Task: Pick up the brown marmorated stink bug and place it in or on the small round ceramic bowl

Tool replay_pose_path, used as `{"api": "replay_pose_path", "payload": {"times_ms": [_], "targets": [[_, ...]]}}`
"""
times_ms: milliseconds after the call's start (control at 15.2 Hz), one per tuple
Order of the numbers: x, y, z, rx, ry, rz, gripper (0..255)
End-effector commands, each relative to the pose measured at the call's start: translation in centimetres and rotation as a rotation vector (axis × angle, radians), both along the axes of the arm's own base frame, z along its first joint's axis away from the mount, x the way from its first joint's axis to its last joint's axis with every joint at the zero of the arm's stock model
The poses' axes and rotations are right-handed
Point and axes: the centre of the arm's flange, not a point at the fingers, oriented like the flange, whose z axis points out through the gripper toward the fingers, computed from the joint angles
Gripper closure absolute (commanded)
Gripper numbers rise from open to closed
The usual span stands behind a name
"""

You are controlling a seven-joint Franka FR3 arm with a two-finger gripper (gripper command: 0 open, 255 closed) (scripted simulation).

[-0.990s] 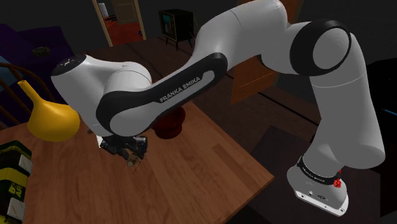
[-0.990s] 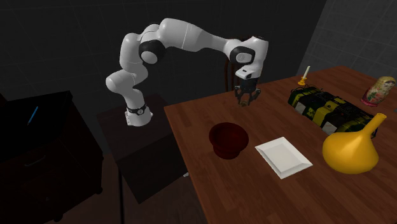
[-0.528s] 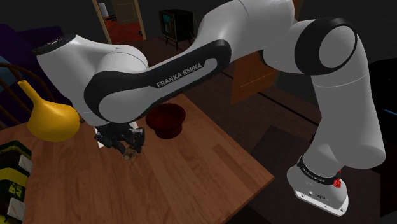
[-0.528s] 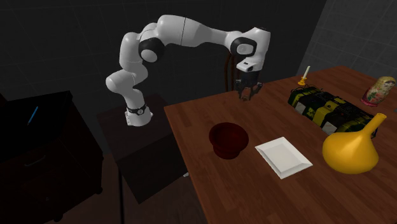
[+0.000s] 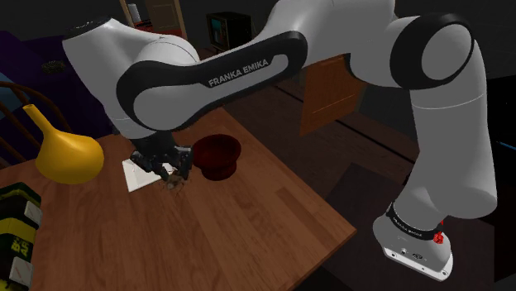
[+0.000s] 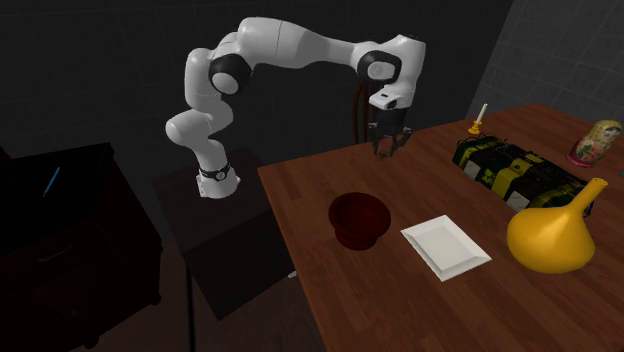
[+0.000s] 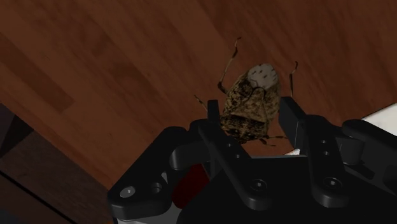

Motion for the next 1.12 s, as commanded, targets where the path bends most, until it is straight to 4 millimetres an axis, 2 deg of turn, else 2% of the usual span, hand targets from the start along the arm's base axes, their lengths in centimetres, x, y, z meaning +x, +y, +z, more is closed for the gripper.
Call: {"api": "replay_pose_path", "payload": {"times_ms": [0,858,924,1056], "targets": [[1.3,-2.5,0.2,0.000,0.001,0.001,255],[8.8,-17.9,1.3,0.000,0.001,0.001,255],[9.2,-18.8,1.4,0.000,0.001,0.001,255],[9.2,-18.8,0.3,0.000,0.001,0.001,255]]}}
